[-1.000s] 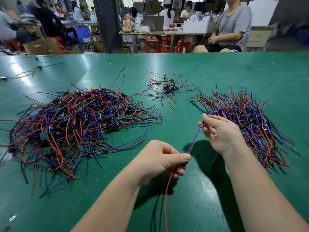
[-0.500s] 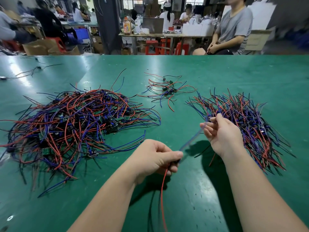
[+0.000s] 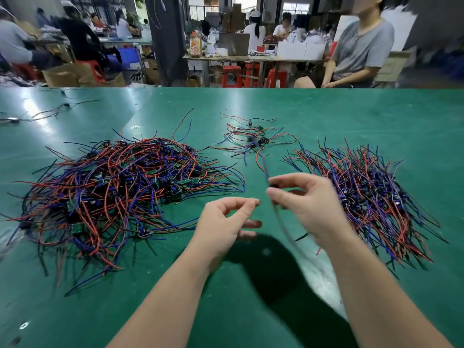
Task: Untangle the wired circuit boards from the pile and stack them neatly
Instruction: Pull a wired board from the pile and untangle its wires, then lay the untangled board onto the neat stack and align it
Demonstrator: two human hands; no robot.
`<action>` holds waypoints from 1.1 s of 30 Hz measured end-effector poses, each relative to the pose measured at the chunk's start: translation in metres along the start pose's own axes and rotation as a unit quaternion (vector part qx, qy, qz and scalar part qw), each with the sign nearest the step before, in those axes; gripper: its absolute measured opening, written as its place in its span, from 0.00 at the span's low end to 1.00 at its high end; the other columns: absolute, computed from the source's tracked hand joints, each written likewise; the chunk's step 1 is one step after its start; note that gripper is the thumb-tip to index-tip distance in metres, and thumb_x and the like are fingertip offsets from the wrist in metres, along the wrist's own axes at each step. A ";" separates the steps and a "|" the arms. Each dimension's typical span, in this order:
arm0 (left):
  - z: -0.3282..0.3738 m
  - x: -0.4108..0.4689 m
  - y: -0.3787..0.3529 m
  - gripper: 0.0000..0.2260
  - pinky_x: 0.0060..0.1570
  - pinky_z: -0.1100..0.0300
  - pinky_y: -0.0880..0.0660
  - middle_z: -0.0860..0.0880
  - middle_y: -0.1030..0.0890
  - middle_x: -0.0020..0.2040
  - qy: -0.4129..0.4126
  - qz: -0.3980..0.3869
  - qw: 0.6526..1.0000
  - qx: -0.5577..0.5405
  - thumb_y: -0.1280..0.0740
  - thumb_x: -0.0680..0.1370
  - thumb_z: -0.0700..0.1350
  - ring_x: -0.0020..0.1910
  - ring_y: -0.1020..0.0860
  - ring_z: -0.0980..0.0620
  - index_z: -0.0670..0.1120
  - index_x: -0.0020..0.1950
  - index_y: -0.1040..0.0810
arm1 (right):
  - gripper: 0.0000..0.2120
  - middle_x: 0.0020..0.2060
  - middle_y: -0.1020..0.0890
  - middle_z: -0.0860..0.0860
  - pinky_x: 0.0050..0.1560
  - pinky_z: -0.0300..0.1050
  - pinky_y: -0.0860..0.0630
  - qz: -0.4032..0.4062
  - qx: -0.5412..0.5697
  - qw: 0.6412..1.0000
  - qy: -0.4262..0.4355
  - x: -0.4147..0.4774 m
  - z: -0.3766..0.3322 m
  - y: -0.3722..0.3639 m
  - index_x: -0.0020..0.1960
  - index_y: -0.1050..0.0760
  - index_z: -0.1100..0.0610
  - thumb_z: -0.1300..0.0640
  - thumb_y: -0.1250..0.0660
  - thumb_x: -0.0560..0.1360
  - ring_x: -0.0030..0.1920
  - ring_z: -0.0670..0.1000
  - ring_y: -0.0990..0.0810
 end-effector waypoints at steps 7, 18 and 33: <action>-0.003 0.013 0.035 0.15 0.59 0.57 0.31 0.48 0.24 0.60 -0.031 0.138 0.823 0.550 0.36 0.76 0.48 0.60 0.27 0.49 0.48 0.62 0.24 | 0.11 0.30 0.19 0.47 0.41 0.43 0.26 0.225 -0.303 0.924 -0.068 0.031 0.003 0.124 0.35 0.23 0.52 0.53 0.21 0.64 0.32 0.49 0.21; 0.000 0.015 0.057 0.07 0.53 0.54 0.33 0.51 0.19 0.52 0.020 0.200 0.754 0.626 0.35 0.79 0.49 0.54 0.22 0.47 0.52 0.54 0.21 | 0.06 0.37 0.17 0.54 0.41 0.42 0.25 0.188 -0.479 0.857 -0.018 0.029 0.014 0.105 0.41 0.17 0.55 0.55 0.32 0.72 0.39 0.57 0.21; 0.016 0.005 0.012 0.09 0.32 0.63 0.22 0.48 0.19 0.32 -0.085 0.065 0.949 -0.296 0.29 0.66 0.42 0.30 0.21 0.54 0.41 0.42 0.24 | 0.05 0.35 0.18 0.52 0.33 0.35 0.28 -0.279 0.063 0.956 -0.062 -0.014 0.008 -0.048 0.45 0.20 0.62 0.68 0.28 0.70 0.31 0.46 0.25</action>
Point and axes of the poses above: each hand's wrist, its own x-axis towards the middle knuckle, its own y-axis out of the back of the hand, z = x × y, the point moved 1 cm from there along x, towards the middle knuckle
